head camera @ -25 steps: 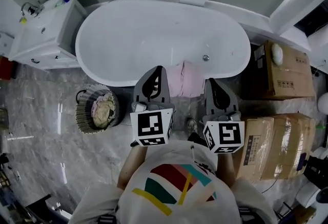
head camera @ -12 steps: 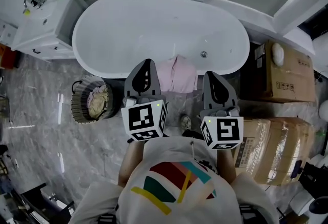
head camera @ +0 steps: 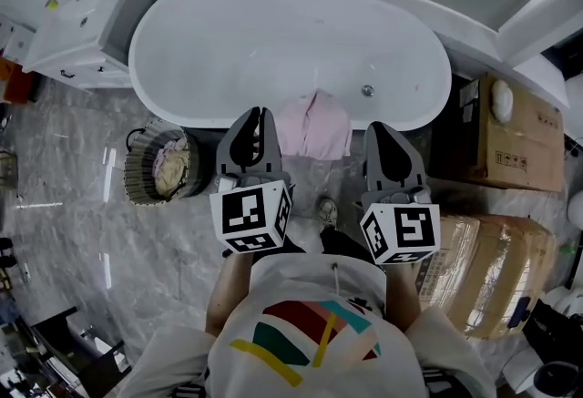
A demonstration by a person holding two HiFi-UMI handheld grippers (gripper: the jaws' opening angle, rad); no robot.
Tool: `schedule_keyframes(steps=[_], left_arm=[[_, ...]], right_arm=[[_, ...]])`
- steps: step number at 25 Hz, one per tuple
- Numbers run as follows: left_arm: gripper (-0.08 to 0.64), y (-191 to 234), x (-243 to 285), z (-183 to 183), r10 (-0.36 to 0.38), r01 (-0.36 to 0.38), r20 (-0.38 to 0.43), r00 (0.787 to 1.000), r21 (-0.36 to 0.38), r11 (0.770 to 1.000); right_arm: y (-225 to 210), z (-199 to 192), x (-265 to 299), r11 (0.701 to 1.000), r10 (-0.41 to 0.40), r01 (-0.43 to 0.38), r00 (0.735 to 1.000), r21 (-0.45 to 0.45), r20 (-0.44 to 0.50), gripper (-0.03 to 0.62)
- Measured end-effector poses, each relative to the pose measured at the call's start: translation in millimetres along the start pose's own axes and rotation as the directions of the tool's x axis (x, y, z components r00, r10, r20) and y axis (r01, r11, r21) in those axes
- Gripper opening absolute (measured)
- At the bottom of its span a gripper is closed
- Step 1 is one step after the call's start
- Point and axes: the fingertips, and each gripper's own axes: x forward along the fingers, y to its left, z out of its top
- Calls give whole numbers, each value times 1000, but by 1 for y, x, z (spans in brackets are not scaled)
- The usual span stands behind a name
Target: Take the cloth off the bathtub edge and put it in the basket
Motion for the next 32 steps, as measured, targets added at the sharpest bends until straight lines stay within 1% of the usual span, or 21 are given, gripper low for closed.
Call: schedule_keyframes(steps=[1,4,5,6,7,8,10,11,13,14,16,18,21,23,25,29,32], left_arm=[[20,5,4,-5,-2,2,-11,1000,-17,1000],[20,23,17,-23,6,-8,-44,999,-56,998],[20,29,22,-30,9,-13,-56,998,-61,998],[23,35,28,-39,9,-13,-69,998,-63,998],[45,39,34,-50,3,-8,-86,996,-66,998],[90,43,39,-63,-8,1,-105,994,-71,997],[151,51,53,-93,-32,18,-147,989,-93,995],[184,55,60,-109,-43,25,-169,985,-109,994],[270,59,73,-144,-72,40,-217,974,-146,988],[307,61,78,-163,-85,45,-240,967,-167,985],[338,68,86,-200,-90,34,-282,955,-198,980],[343,77,90,-239,-77,6,-323,943,-213,977],[343,87,97,-302,-73,-24,-392,917,-239,971],[343,93,103,-339,-81,-37,-431,899,-258,966],[344,97,108,-370,-89,-49,-459,884,-279,959],[343,102,120,-415,-112,-49,-494,862,-302,952],[342,102,128,-425,-146,-24,-479,866,-332,943]], right_arm=[[-1,-1,4,1000,-2,2,1000,21,2,12],[-7,-12,17,992,-15,14,1000,123,4,16],[-9,-18,23,989,-7,8,1000,148,-4,38],[-10,-26,30,987,4,-1,1000,163,-15,97],[-12,-34,36,986,13,-8,1000,169,-25,138],[-14,-43,43,985,18,-12,999,171,-31,153],[-20,-62,58,983,22,-15,999,184,-34,222],[-24,-74,66,980,20,-12,999,201,-38,260],[-31,-101,80,970,3,12,998,241,-62,314],[-35,-117,86,966,-8,29,997,257,-82,338],[-38,-151,97,961,-12,48,991,273,-130,365],[-38,-187,107,959,5,47,983,280,-182,376],[-43,-247,119,951,25,59,964,303,-265,377],[-47,-289,126,950,30,74,945,303,-325,377],[-50,-325,130,957,37,77,924,280,-380,377],[-58,-383,136,961,52,81,884,263,-464,377],[-67,-411,139,959,60,87,867,269,-494,377]])
